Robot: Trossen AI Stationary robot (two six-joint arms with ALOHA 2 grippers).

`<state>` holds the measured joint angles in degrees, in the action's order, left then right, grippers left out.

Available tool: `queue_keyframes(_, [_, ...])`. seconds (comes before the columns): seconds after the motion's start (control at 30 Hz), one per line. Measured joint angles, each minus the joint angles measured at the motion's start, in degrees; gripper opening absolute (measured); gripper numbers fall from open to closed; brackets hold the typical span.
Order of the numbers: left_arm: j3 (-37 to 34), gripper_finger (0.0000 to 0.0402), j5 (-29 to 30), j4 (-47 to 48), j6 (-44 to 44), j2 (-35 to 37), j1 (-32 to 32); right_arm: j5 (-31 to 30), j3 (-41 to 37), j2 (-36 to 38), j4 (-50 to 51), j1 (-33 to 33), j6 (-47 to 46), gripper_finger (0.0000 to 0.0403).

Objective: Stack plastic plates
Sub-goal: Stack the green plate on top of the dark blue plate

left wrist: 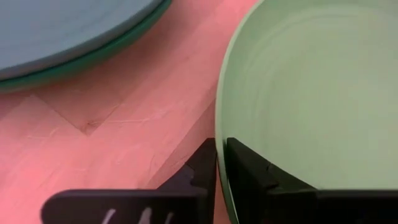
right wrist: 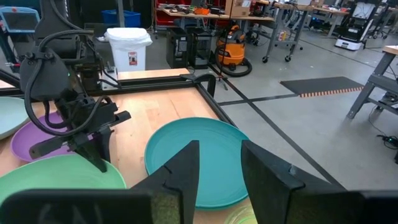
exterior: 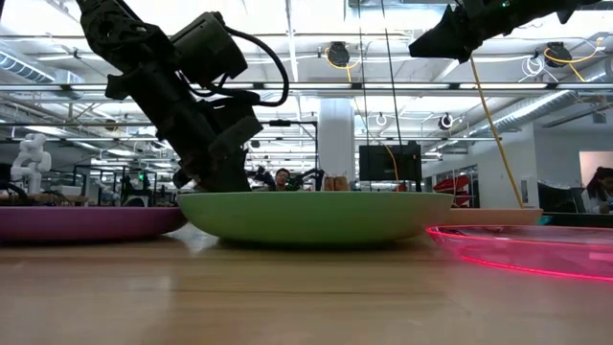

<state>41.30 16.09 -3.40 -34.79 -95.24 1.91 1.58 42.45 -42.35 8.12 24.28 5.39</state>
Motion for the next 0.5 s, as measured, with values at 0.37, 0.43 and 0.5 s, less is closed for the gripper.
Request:
queue_keyframes(0.37, [0.00, 0.0035, 0.45, 0.04, -1.56, 0.01, 0.00, -0.02, -0.01, 0.00, 0.11, 0.01, 0.00, 0.0114])
queue_keyframes(0.43, [0.00, 0.0035, 0.47, 0.06, -1.62, 0.02, 0.00, -0.02, 0.00, 0.00, 0.11, 0.00, -0.01, 0.0114])
queue_keyframes(0.5, [0.00, 0.0035, 0.47, 0.07, -1.63, 0.02, 0.00, -0.01, -0.01, 0.00, 0.11, 0.01, 0.00, 0.0114])
